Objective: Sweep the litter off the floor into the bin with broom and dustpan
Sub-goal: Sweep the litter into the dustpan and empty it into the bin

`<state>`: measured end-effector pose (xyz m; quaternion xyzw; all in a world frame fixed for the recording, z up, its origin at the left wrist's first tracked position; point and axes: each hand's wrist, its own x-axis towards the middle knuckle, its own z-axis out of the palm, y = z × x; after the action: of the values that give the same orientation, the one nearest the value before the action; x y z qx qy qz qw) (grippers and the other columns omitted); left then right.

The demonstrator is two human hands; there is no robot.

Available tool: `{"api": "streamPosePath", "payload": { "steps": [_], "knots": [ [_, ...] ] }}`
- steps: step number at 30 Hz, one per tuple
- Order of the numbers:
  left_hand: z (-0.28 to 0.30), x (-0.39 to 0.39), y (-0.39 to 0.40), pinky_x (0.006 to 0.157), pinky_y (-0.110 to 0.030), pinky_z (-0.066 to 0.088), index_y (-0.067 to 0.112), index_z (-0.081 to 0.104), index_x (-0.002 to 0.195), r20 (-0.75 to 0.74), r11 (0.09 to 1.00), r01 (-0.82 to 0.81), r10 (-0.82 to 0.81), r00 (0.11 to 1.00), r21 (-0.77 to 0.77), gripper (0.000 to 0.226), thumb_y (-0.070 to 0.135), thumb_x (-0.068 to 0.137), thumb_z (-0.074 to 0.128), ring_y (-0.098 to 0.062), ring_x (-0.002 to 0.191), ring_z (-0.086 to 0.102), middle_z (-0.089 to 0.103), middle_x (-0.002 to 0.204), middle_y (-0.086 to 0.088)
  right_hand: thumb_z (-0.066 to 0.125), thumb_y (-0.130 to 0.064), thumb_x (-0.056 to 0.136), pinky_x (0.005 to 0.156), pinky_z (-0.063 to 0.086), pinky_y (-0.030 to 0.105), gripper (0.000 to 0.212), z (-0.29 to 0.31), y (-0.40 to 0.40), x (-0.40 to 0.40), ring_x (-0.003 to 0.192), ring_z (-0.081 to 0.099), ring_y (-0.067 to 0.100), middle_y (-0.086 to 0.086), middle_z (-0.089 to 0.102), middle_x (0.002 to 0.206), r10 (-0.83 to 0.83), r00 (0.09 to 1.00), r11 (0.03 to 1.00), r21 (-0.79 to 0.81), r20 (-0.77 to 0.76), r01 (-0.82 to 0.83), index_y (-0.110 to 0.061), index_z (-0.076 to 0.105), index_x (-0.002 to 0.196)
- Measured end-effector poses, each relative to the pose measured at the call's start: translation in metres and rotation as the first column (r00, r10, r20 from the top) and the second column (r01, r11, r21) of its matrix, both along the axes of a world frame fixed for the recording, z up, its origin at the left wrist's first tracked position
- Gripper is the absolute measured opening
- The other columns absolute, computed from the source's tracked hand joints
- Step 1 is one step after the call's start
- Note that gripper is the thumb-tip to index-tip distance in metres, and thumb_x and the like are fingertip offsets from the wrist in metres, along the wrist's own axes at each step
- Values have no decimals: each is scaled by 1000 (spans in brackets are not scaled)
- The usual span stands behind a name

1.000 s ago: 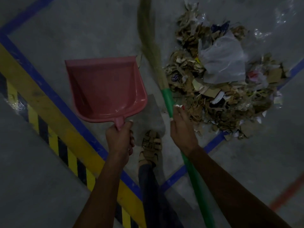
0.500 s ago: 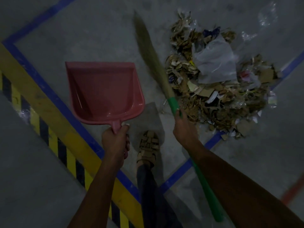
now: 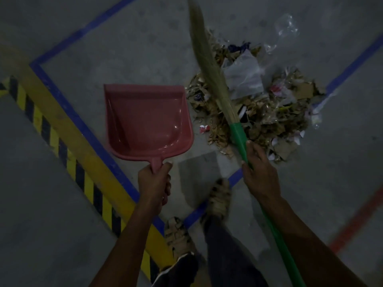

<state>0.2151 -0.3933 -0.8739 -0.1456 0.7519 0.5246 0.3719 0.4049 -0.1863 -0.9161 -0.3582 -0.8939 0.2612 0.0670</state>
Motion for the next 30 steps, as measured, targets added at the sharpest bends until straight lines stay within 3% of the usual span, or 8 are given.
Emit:
{"api": "streamPosePath", "payload": {
  "steps": [2, 6, 9, 12, 19, 25, 27, 30],
  "knots": [
    [8, 20, 8, 44, -27, 32, 8, 51, 72, 15, 1000, 20, -20, 1000, -3, 35, 26, 94, 70, -18, 36, 42, 48, 52, -7, 63, 0, 91, 58, 56, 39, 63, 6, 9, 20, 83, 66, 35, 8, 40, 154, 22, 999, 1000, 23, -32, -21, -12, 43, 149],
    [17, 53, 31, 40, -24, 32, 8, 57, 74, -17, 1000, 13, -12, 1000, 17, 36, 35, 93, 72, -18, 38, 44, 47, 53, -8, 63, 4, 91, 56, 55, 39, 64, 6, 36, 56, 78, 66, 35, 12, 41, 153, 41, 995, 997, 69, -91, -35, -12, 42, 149],
    [22, 77, 57, 40, -23, 32, 6, 59, 75, -51, 999, 27, -26, 998, 20, 39, 38, 92, 73, -19, 38, 44, 50, 52, -10, 64, 4, 91, 65, 53, 33, 61, 13, 65, 79, 89, 63, 30, 17, 44, 151, 9, 990, 998, 69, -144, 1, -8, 44, 147],
    [28, 111, 89, 40, -23, 34, 6, 60, 70, -59, 1000, 26, -25, 998, 15, 40, 36, 92, 73, -17, 38, 48, 56, 52, -9, 61, 1, 93, 68, 56, 40, 58, 27, 93, 109, 99, 60, 31, 16, 43, 152, -2, 986, 1000, 25, -165, 6, -9, 44, 148],
    [35, 172, 172, 48, -27, 44, 7, 63, 77, 122, 987, -70, 53, 991, 142, 33, 35, 92, 74, -15, 48, 55, 63, 64, -7, 58, -6, 93, 58, 57, 42, 63, 57, 163, 168, 90, 65, 43, 9, 41, 154, 119, 980, 991, 87, -160, -106, -20, 36, 151],
    [28, 191, 222, 49, -23, 27, 18, 51, 61, 210, 984, -55, 18, 977, 168, 48, 50, 93, 67, -11, 41, 37, 45, 55, -2, 62, -1, 91, 60, 55, 42, 74, 58, 225, 176, 83, 66, 39, 9, 39, 155, 179, 975, 980, 117, -135, -163, -22, 29, 153],
    [24, 189, 230, 46, -18, 23, 19, 46, 62, 222, 989, -68, 37, 974, 134, 53, 58, 93, 63, -11, 40, 34, 40, 51, 0, 61, 0, 91, 65, 57, 43, 70, 57, 240, 164, 91, 64, 40, 12, 40, 154, 182, 973, 980, 114, -145, -166, -18, 34, 152],
    [17, 184, 244, 51, -24, 19, 19, 46, 67, 210, 981, -156, 128, 969, 118, 52, 61, 95, 56, -11, 39, 33, 39, 51, 1, 62, 0, 92, 73, 54, 38, 61, 57, 261, 140, 111, 52, 28, 17, 44, 151, 190, 966, 978, 116, -175, -171, -10, 42, 148]
  ]
}}
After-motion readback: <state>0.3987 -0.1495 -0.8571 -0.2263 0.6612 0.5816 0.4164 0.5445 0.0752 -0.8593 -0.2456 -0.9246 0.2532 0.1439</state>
